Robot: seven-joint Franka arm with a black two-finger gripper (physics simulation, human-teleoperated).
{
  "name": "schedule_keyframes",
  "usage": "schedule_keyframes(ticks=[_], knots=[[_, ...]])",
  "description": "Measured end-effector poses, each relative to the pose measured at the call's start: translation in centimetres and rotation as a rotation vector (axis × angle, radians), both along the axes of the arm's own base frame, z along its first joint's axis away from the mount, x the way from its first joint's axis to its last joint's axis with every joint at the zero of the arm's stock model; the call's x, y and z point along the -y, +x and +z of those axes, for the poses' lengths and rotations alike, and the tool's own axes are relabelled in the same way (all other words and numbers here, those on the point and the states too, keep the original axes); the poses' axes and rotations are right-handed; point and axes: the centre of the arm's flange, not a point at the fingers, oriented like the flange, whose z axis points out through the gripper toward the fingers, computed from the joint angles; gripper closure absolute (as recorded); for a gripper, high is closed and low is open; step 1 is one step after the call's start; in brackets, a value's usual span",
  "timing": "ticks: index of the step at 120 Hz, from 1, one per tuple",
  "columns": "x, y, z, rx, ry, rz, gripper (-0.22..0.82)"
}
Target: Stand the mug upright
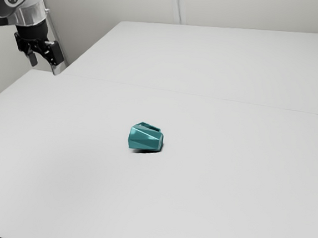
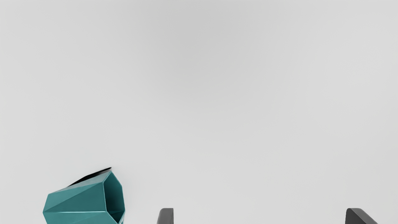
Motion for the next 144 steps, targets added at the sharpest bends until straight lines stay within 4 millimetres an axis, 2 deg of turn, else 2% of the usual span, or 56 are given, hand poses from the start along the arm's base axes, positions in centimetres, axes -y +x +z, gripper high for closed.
schedule_keyframes(ticks=[32,44,67,74,86,115,127,144], knots=[[1.0,-0.4,-1.3,-0.02,-0.007,-0.018,0.0],[1.3,0.1,-2.5,-0.031,-0.058,-0.014,0.0],[-0.4,0.3,-8.8,-0.067,-0.289,0.091,0.0],[-0.8,1.0,-11.1,-0.079,-0.346,0.126,0.0],[-1.3,2.3,-13.8,-0.074,-0.426,0.174,0.0],[-1.6,5.8,-20.6,-0.065,-0.644,0.321,0.0],[-1.1,7.2,-23.7,-0.07,-0.714,0.375,0.0],[-0.8,8.5,-27.0,-0.069,-0.771,0.438,0.0]])
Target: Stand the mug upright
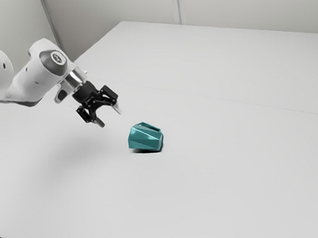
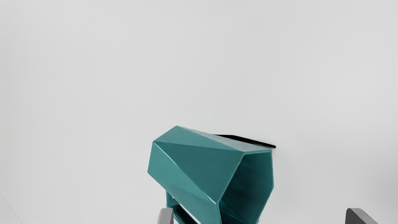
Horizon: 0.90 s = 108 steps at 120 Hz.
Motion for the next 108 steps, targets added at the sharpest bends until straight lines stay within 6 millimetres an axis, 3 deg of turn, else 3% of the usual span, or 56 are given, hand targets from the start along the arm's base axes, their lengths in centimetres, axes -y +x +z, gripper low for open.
schedule_keyframes(ticks=[33,67,108], knots=[[0.8,2.1,-4.4,-0.007,-0.1,0.111,0.0],[3.7,3.1,-6.2,-0.011,-0.186,0.153,0.0],[5.5,3.3,-8.8,-0.044,-0.233,0.179,0.0]])
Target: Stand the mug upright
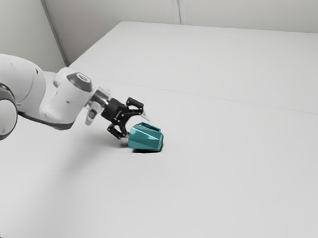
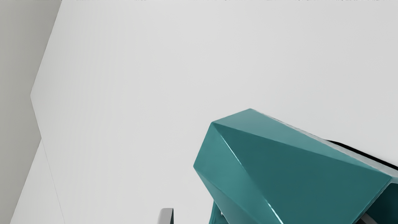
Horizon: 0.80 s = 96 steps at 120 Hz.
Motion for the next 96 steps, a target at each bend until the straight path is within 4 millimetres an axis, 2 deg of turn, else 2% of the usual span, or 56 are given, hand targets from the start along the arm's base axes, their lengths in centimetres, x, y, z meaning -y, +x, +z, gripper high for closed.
schedule_keyframes(ticks=[10,32,44,54,63,70,96], knots=[[0.4,0.0,-0.1,-0.002,0.003,-0.008,0.03],[0.3,0.0,0.1,0.001,0.019,-0.021,0.47],[0.5,0.0,0.3,0.004,0.033,-0.036,0.61],[0.5,0.8,1.4,0.029,0.053,-0.055,0.71],[0.9,2.0,3.5,0.074,0.089,-0.089,0.74],[1.1,2.4,4.4,0.091,0.11,-0.11,0.75],[2.5,2.5,4.7,0.097,0.146,-0.163,0.77]])
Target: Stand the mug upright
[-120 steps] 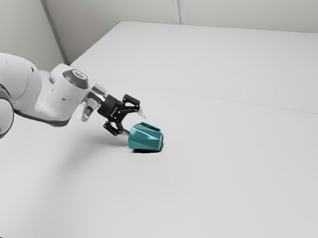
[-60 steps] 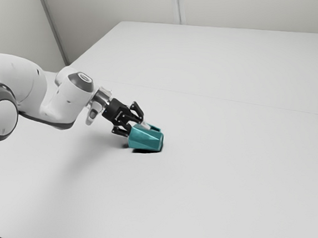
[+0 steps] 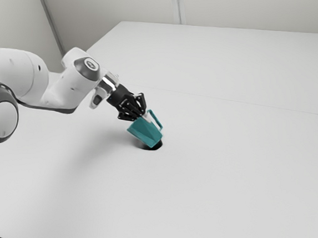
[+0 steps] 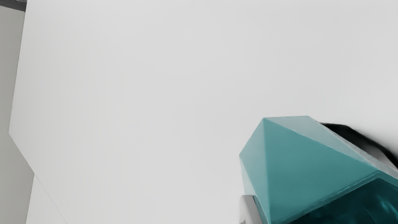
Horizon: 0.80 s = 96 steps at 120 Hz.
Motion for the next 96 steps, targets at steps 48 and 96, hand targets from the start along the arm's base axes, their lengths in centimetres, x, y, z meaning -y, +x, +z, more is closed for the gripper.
schedule_keyframes(ticks=[48,96], knots=[[5.0,-4.1,8.3,0.128,0.377,-0.332,0.79],[10.2,-12.2,7.9,0.297,0.843,-0.738,0.79]])
